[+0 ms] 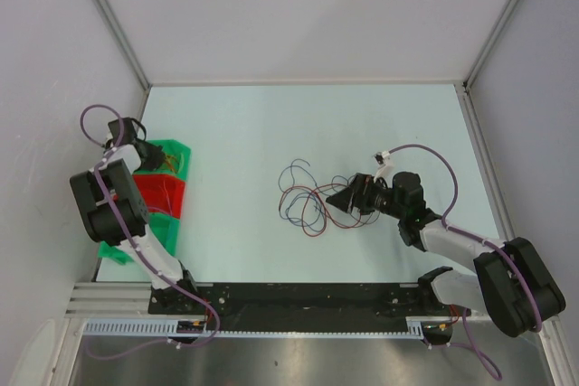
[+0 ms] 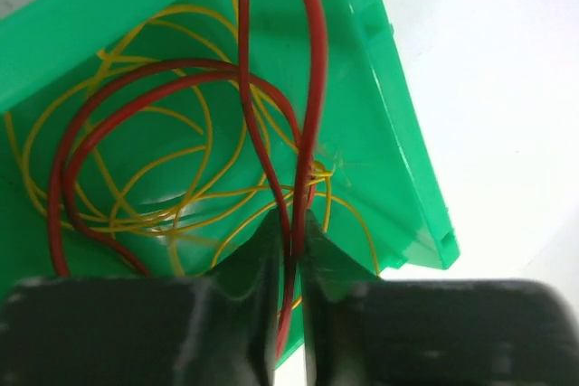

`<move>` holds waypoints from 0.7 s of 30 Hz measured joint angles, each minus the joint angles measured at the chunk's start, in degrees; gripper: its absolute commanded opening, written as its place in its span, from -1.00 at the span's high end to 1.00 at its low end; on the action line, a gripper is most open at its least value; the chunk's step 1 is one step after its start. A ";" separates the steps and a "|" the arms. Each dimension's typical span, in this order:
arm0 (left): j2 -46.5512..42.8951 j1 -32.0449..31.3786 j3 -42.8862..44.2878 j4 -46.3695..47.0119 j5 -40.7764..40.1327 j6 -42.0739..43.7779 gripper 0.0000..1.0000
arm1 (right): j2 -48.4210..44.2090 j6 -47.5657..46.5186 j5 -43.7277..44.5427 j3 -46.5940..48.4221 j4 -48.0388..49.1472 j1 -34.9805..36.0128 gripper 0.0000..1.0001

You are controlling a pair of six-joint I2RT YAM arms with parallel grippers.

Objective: Untangle the cables

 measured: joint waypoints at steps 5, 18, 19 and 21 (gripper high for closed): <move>-1.60 0.00 0.02 -1.86 -0.39 0.94 0.23 | 0.02 0.20 -0.02 -0.07 0.31 -0.09 -0.93; -10.71 0.04 0.33 -7.34 -2.54 3.76 -0.01 | 0.07 0.24 -0.39 -0.11 0.48 -0.15 -0.92; -11.34 0.04 0.33 -7.58 -2.62 3.98 -0.03 | 0.07 0.24 -0.39 -0.11 0.48 -0.17 -0.92; -12.59 0.04 0.33 -8.11 -2.73 4.33 -0.10 | 0.07 0.24 -0.39 -0.11 0.48 -0.20 -0.92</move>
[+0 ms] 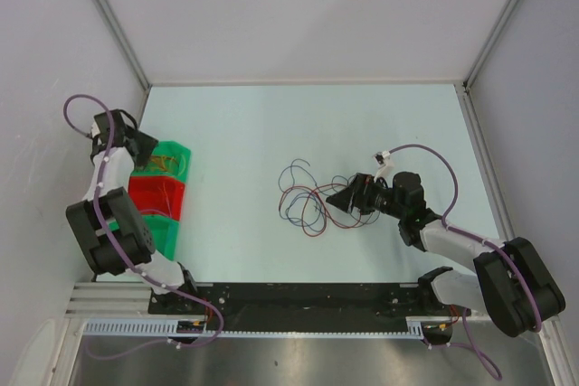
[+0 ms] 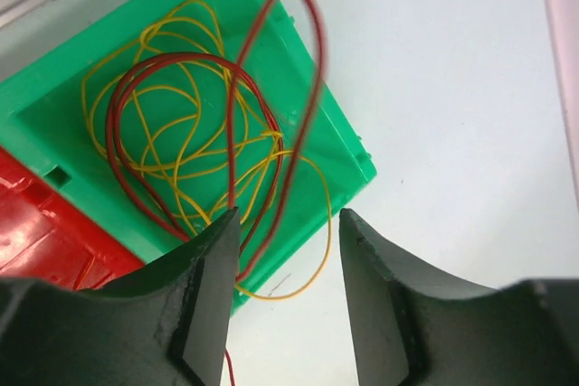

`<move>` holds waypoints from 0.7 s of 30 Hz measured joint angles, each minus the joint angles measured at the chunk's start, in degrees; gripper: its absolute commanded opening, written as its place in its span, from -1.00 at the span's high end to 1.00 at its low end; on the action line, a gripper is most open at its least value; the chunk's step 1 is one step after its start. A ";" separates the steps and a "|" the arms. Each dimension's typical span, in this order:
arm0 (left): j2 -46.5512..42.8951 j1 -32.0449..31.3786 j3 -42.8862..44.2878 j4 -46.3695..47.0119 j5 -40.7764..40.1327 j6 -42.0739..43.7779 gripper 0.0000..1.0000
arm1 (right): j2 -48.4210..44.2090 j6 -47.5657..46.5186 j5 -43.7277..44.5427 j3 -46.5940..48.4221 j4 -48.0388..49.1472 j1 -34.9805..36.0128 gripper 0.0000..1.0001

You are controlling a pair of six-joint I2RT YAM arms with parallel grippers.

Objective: Untangle the cables

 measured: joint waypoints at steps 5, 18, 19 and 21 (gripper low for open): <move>-4.68 0.00 0.00 -1.60 -1.11 1.07 -0.34 | 0.00 0.00 0.02 0.00 0.00 0.00 -0.92; -15.19 -7.30 3.52 -4.61 -8.15 6.78 -0.56 | 0.00 0.04 0.02 -0.20 0.07 0.00 -0.86; -15.54 -10.23 4.20 -4.76 -9.29 7.69 -0.56 | 0.00 0.04 0.02 -0.24 0.04 0.00 -0.87; -15.91 -14.91 5.22 -4.83 -10.27 9.14 -0.56 | -0.24 0.39 0.52 -0.46 0.07 0.00 -0.88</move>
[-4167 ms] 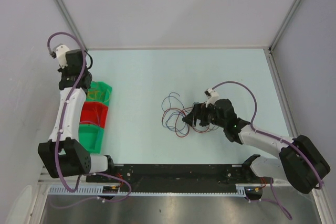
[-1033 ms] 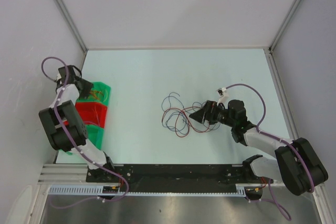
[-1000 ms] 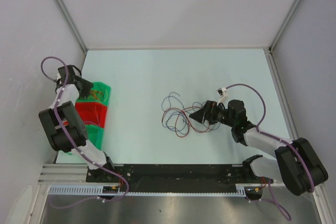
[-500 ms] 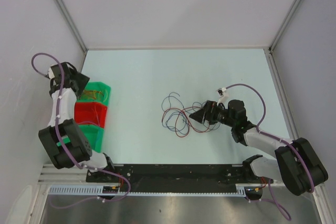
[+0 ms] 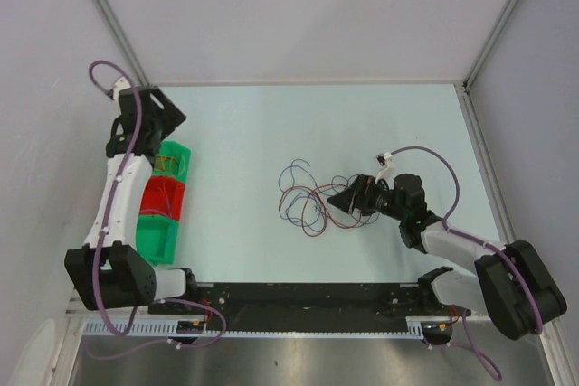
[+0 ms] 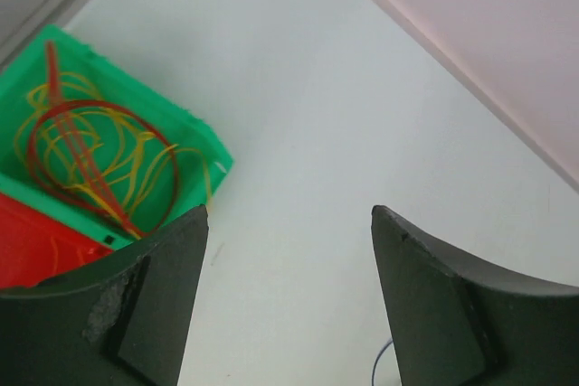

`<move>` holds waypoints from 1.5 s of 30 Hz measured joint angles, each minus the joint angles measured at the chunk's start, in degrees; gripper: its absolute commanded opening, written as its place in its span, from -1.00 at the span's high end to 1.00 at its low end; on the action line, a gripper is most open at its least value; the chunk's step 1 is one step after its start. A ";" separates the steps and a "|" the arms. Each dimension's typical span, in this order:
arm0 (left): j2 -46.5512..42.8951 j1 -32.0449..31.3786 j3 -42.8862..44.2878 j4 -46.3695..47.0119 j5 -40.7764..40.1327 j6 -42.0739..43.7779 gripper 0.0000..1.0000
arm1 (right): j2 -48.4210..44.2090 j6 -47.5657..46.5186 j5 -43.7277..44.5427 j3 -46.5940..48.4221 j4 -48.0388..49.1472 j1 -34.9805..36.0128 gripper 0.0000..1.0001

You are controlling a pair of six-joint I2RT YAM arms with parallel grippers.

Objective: Untangle the cables

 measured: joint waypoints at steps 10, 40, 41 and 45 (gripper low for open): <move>1.20 -20.96 0.46 0.07 -3.30 6.82 -0.54 | -10.14 1.18 7.72 -4.39 -0.63 0.48 -0.89; 34.38 -47.63 6.99 4.20 -6.71 7.58 -0.33 | -4.04 4.37 16.90 -2.32 -5.70 1.75 -0.88; 34.49 -47.69 6.99 4.17 -6.82 7.58 -0.32 | -3.80 4.39 16.90 -2.14 -5.75 1.75 -0.88; 35.12 -48.02 7.19 4.11 -7.08 7.34 -0.30 | -3.23 4.50 16.87 -1.51 -5.70 1.77 -0.88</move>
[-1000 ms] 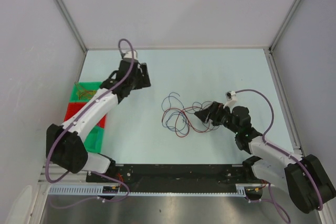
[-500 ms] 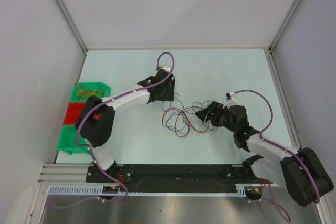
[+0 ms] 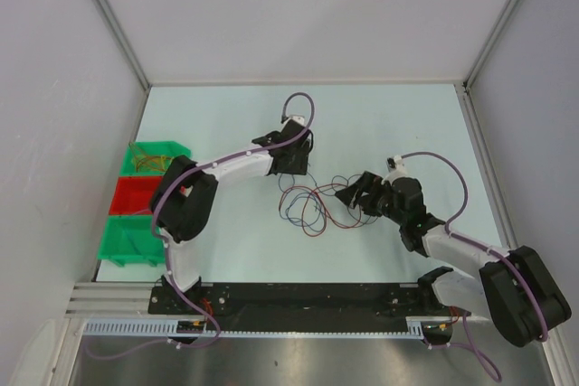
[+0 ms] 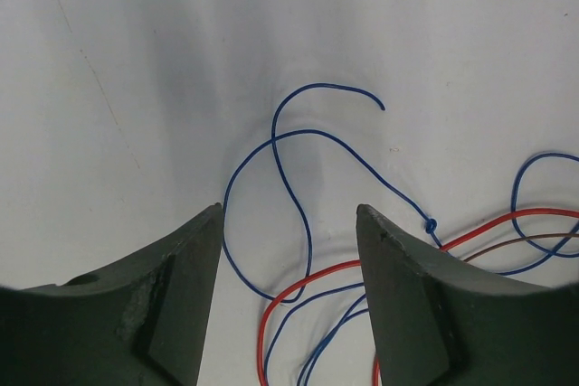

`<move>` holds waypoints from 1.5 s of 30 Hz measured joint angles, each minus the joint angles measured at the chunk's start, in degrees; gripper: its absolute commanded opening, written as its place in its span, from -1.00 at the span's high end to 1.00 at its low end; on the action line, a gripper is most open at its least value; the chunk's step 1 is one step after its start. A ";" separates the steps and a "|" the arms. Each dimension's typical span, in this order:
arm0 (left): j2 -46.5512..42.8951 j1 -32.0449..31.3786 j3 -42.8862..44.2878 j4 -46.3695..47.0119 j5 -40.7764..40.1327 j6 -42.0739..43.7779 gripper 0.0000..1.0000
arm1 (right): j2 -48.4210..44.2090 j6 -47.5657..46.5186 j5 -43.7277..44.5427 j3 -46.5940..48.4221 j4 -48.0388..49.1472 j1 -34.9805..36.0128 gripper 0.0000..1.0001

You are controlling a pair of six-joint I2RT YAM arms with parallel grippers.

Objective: Untangle the cables

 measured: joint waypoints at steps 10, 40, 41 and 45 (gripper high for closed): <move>2.62 -1.97 1.86 -1.31 -1.64 -7.63 -0.28 | 1.70 0.00 -0.46 0.85 0.00 0.00 -0.88; 7.56 -2.27 3.37 -0.94 -3.32 -17.73 0.54 | 3.17 -0.02 -3.08 1.20 0.11 -0.20 -0.88; 7.32 -2.27 2.89 -0.50 -3.45 -17.99 0.84 | 3.21 -0.02 -3.08 1.20 0.11 -0.20 -0.87; 6.16 -2.29 0.81 0.98 -3.61 -17.90 1.00 | 3.41 -0.02 -3.28 1.25 0.17 -0.24 -0.88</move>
